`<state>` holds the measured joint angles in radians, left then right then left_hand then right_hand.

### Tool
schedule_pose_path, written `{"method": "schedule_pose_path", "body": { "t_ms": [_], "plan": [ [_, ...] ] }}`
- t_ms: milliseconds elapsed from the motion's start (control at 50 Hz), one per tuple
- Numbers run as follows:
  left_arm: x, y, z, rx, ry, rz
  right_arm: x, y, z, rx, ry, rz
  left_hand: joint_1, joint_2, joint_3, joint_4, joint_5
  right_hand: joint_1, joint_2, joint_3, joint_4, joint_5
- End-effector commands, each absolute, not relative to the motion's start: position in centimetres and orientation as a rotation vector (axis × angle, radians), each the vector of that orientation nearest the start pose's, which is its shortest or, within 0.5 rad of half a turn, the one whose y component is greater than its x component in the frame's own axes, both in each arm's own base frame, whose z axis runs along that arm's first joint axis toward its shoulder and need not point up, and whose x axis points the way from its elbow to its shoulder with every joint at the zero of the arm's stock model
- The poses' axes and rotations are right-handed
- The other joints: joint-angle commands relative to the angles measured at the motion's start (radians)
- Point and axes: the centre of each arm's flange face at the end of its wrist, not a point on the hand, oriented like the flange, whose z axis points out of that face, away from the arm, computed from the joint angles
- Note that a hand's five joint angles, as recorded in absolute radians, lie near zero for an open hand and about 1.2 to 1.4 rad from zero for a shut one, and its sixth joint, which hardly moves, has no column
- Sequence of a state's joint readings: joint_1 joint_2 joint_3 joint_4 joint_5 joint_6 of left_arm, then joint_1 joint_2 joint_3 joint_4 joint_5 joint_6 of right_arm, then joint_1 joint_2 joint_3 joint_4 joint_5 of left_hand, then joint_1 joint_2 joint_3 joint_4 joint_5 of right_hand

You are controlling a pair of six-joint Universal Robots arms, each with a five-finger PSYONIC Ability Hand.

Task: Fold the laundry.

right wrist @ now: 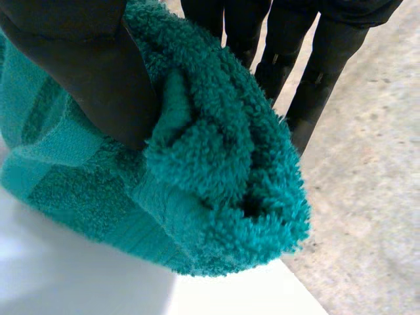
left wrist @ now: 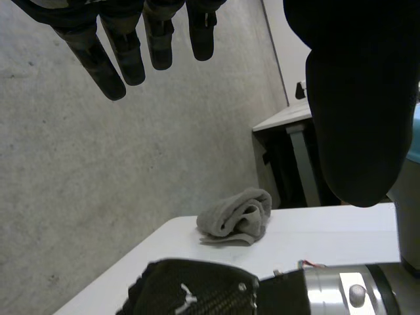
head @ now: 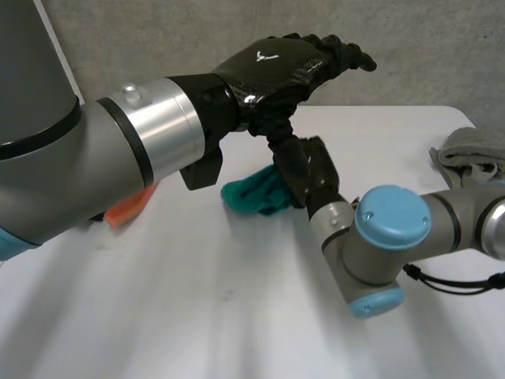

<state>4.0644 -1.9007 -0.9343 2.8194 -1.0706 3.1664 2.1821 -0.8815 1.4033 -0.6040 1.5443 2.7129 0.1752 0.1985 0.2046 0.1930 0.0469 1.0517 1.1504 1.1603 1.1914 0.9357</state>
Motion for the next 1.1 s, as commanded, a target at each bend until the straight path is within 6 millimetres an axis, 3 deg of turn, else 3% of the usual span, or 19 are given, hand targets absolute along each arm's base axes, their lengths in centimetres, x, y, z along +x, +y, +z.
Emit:
{"method": "schedule_pose_path", "body": {
  "t_ms": [20,40,100,120,240,340,420,440,500,520,580,640,740,900,980,1100],
  "plan": [
    [-35.0,-18.0,39.2,-0.96,-1.445,1.592,31.6,-38.4,24.7,-0.693,1.675,-2.51,-0.001,-0.024,-0.03,-0.018,-0.047,0.345,0.246,0.236,0.205,0.286],
    [-34.9,-18.1,39.6,-0.946,-1.437,1.6,29.9,-40.5,26.1,-0.631,1.678,-2.569,-0.001,-0.024,-0.03,-0.018,-0.047,0.345,0.246,0.236,0.205,0.286],
    [-34.7,-18.0,40.2,-0.927,-1.427,1.606,27.4,-43.3,27.8,-0.529,1.676,-2.642,-0.001,-0.024,-0.03,-0.018,-0.047,0.345,0.246,0.236,0.205,0.286],
    [-34.7,-18.2,40.4,-0.915,-1.423,1.608,25.7,-45.0,28.8,-0.46,1.665,-2.679,-0.001,-0.024,-0.03,-0.018,-0.047,0.345,0.246,0.236,0.205,0.286],
    [-34.7,-18.4,40.4,-0.892,-1.427,1.599,19.5,-49.8,30.3,-0.292,1.63,-2.787,-0.001,-0.024,-0.03,-0.018,-0.047,0.345,0.246,0.236,0.205,0.286],
    [-35.1,-18.6,39.9,-0.897,-1.432,1.587,15.4,-52.8,28.4,-0.284,1.652,-2.801,-0.001,-0.024,-0.03,-0.018,-0.047,0.345,0.246,0.236,0.205,0.286],
    [-35.6,-18.7,39.2,-0.904,-1.443,1.566,12.3,-54.4,24.7,-0.289,1.738,-2.729,-0.001,-0.024,-0.03,-0.018,-0.047,0.345,0.246,0.236,0.205,0.286],
    [-35.8,-18.7,38.8,-0.908,-1.449,1.557,11.2,-54.9,22.7,-0.297,1.783,-2.678,-0.001,-0.024,-0.03,-0.018,-0.047,0.345,0.246,0.236,0.205,0.286],
    [-36.1,-18.8,38.3,-0.909,-1.465,1.543,10.0,-55.3,19.5,-0.32,1.841,-2.595,-0.001,-0.024,-0.03,-0.018,-0.047,0.345,0.246,0.236,0.205,0.286],
    [-36.1,-18.8,38.0,-0.909,-1.472,1.536,9.0,-55.4,17.6,-0.333,1.878,-2.549,-0.001,-0.024,-0.03,-0.018,-0.047,0.345,0.246,0.236,0.205,0.286],
    [-36.3,-19.0,37.3,-0.911,-1.492,1.522,6.4,-55.3,14.5,-0.334,1.953,-2.496,-0.001,-0.024,-0.03,-0.018,-0.047,0.345,0.246,0.236,0.205,0.286],
    [-36.3,-19.3,37.0,-0.909,-1.505,1.518,4.3,-54.5,12.8,-0.315,2.011,-2.446,-0.001,-0.024,-0.03,-0.018,-0.047,0.345,0.246,0.236,0.205,0.286],
    [-36.3,-19.4,36.8,-0.91,-1.512,1.515,2.8,-53.4,12.7,-0.279,1.979,-2.428,-0.001,-0.024,-0.03,-0.018,-0.047,0.345,0.246,0.236,0.205,0.286],
    [-36.3,-19.1,36.8,-0.913,-1.512,1.509,0.3,-52.9,14.8,-0.253,1.856,-2.519,-0.001,-0.024,-0.03,-0.018,-0.047,0.345,0.246,0.236,0.205,0.286],
    [-36.3,-19.0,36.7,-0.914,-1.513,1.505,-0.4,-52.7,14.3,-0.276,1.874,-2.51,-0.001,-0.024,-0.03,-0.018,-0.047,0.345,0.246,0.236,0.205,0.286],
    [-36.3,-19.0,36.4,-0.915,-1.521,1.499,-0.6,-52.2,11.7,-0.398,1.944,-2.468,-0.001,-0.024,-0.03,-0.018,-0.047,0.345,0.246,0.236,0.205,0.286]
  ]
}}
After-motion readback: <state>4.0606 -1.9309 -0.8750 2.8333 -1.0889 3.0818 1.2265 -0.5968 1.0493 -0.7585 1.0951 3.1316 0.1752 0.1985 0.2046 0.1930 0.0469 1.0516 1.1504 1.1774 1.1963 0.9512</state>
